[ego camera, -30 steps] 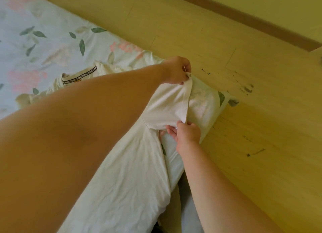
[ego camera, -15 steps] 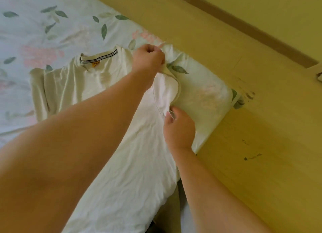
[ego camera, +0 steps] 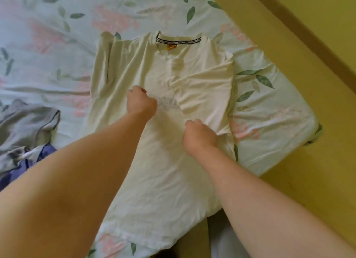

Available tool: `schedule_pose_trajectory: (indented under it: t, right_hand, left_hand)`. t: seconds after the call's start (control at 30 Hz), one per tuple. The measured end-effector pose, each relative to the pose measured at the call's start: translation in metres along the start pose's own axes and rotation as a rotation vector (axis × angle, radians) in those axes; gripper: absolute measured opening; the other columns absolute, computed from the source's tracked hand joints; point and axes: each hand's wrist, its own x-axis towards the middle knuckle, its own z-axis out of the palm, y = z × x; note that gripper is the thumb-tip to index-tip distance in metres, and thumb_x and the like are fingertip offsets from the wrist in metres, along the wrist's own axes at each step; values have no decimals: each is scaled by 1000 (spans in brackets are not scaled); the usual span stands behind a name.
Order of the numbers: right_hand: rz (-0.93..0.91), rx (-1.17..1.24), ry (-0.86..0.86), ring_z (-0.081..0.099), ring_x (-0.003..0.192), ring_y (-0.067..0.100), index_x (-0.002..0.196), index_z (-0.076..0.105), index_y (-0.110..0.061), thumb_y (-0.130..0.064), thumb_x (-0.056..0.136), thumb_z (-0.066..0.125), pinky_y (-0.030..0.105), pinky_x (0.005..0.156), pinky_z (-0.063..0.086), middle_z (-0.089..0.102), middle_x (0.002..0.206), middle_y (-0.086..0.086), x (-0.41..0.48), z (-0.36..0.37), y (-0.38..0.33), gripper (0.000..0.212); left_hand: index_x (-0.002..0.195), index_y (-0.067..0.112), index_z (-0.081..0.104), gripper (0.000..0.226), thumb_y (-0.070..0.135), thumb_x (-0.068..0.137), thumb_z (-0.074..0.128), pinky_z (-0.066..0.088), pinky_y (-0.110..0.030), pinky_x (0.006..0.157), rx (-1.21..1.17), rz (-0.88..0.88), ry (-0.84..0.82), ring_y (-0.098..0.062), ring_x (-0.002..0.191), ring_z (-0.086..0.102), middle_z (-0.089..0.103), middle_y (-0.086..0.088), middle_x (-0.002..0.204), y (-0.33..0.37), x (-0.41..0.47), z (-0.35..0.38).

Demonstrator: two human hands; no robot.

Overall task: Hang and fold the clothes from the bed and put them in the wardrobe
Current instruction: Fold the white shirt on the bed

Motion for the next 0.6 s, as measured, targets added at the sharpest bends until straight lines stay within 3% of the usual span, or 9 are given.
schedule_pose_trajectory:
  t: [0.07, 0.23, 0.37, 0.47, 0.6]
  right_hand:
    - [-31, 13, 0, 59, 111, 32, 122, 54, -18, -13, 95, 46, 35, 75, 38, 53, 125, 8, 13, -1, -16, 29]
    - [-142, 55, -9, 56, 121, 29, 133, 52, -23, -17, 98, 43, 38, 89, 46, 50, 139, 3, 54, -7, -67, 37]
    - [-250, 84, -56, 56, 114, 28, 136, 50, -25, -20, 100, 42, 42, 93, 49, 47, 138, 2, 93, -15, -104, 37]
    - [-271, 196, -75, 56, 105, 24, 135, 51, -23, -25, 100, 45, 40, 90, 51, 46, 138, 3, 123, -27, -128, 35]
    - [-301, 250, -19, 55, 102, 21, 138, 50, -19, -28, 100, 51, 31, 83, 44, 53, 135, 5, 170, -40, -169, 40]
  left_hand:
    - [131, 11, 49, 38, 11, 94, 53, 51, -38, 86, 13, -63, 35, -26, 97, 54, 40, -10, 140, -24, 11, -15]
    - [136, 9, 44, 39, 16, 99, 50, 49, -41, 90, 7, -204, 141, -32, 103, 55, 35, -13, 145, -74, 36, -55]
    - [141, 10, 42, 45, 20, 98, 52, 49, -39, 89, -13, -220, 175, -28, 103, 54, 37, -10, 147, -105, 52, -79]
    - [142, 12, 44, 48, 24, 97, 56, 53, -44, 94, -98, -236, 148, -30, 112, 60, 50, -11, 141, -113, 69, -90]
    - [146, 13, 42, 54, 28, 98, 61, 58, -46, 92, -283, -222, 75, -31, 101, 70, 54, -8, 140, -110, 86, -96]
